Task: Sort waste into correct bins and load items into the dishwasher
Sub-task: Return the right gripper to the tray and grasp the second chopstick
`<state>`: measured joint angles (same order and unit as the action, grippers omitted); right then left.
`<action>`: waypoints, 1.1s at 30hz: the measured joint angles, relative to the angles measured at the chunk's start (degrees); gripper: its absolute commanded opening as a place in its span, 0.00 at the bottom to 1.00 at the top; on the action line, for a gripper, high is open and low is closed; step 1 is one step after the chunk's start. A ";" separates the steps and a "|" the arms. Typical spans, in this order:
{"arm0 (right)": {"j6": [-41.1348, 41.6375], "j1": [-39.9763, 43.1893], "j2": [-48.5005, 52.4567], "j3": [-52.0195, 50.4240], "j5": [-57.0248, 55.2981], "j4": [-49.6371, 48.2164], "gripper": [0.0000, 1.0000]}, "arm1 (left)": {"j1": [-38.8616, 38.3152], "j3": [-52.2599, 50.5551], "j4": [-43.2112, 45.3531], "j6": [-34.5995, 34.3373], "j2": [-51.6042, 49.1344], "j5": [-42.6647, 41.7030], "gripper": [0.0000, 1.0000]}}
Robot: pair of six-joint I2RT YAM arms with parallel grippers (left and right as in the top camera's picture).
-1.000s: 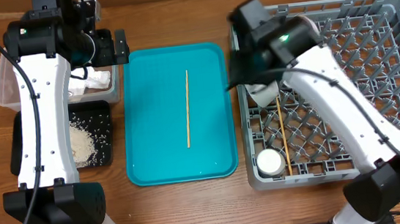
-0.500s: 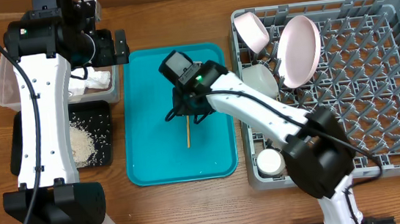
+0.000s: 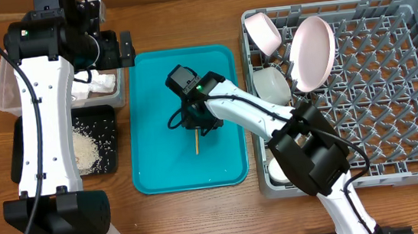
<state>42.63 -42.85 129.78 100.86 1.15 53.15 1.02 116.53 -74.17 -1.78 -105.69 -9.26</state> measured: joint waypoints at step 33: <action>-5.35 0.52 -1.20 9.20 -3.06 18.14 0.04 | 0.00 0.00 0.00 0.00 0.00 0.00 1.00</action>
<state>37.28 -42.33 128.57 110.06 -1.91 71.29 1.02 116.53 -74.17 -1.78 -105.69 -9.26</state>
